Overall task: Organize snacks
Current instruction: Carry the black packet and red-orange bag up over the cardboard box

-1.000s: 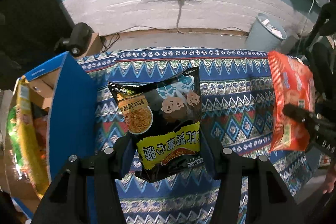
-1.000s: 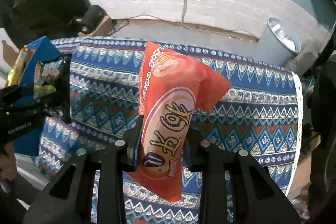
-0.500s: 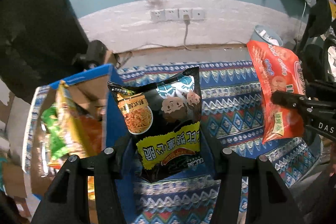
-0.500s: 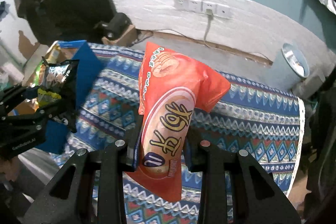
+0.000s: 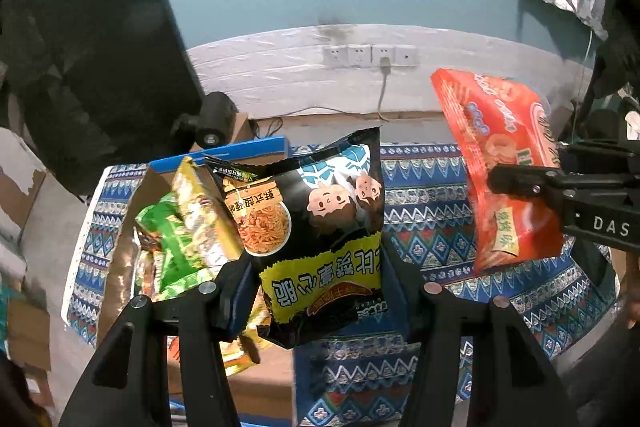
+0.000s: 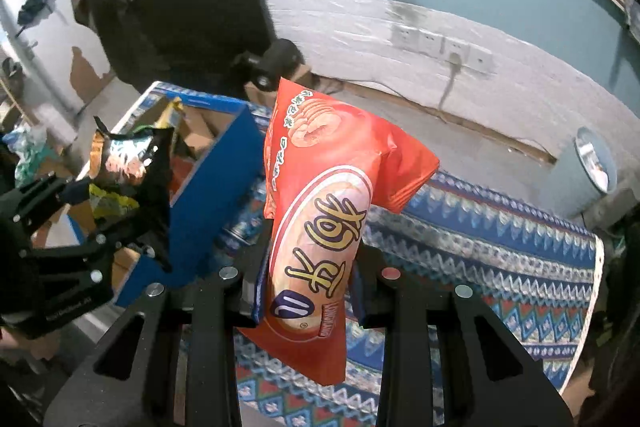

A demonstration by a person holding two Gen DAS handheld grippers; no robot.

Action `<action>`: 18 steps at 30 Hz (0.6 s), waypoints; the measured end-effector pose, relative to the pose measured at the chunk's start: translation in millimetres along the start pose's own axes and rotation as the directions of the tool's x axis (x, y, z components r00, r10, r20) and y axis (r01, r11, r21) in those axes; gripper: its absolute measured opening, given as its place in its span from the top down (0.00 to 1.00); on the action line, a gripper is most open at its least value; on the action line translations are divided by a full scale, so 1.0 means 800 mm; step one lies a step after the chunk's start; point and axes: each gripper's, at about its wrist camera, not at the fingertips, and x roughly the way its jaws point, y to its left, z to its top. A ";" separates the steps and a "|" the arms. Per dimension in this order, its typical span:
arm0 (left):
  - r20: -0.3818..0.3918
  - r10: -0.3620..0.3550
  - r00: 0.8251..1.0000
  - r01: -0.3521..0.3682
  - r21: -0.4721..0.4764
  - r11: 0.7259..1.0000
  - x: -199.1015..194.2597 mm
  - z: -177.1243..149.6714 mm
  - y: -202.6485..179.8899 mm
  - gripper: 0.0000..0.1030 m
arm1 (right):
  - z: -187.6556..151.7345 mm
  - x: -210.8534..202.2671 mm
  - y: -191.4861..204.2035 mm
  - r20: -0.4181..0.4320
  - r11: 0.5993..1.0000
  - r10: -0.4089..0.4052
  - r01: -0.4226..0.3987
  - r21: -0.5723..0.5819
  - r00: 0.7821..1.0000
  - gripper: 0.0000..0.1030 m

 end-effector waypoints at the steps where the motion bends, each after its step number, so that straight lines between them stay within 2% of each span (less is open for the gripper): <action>1: 0.001 -0.003 1.000 0.003 -0.009 1.000 -0.002 -0.002 0.006 0.45 | 0.003 0.001 0.005 0.002 1.000 0.005 -0.005 -0.004 1.000 0.71; 13: 0.013 0.010 1.000 -0.009 -0.124 0.992 -0.009 -0.014 0.083 0.45 | 0.051 0.037 0.080 -0.007 0.993 0.087 -0.088 -0.079 0.996 0.71; 18: 0.005 0.041 0.999 -0.040 -0.173 0.984 -0.002 -0.022 0.122 0.45 | 0.074 0.060 0.111 -0.020 0.986 0.117 -0.118 -0.115 0.993 0.71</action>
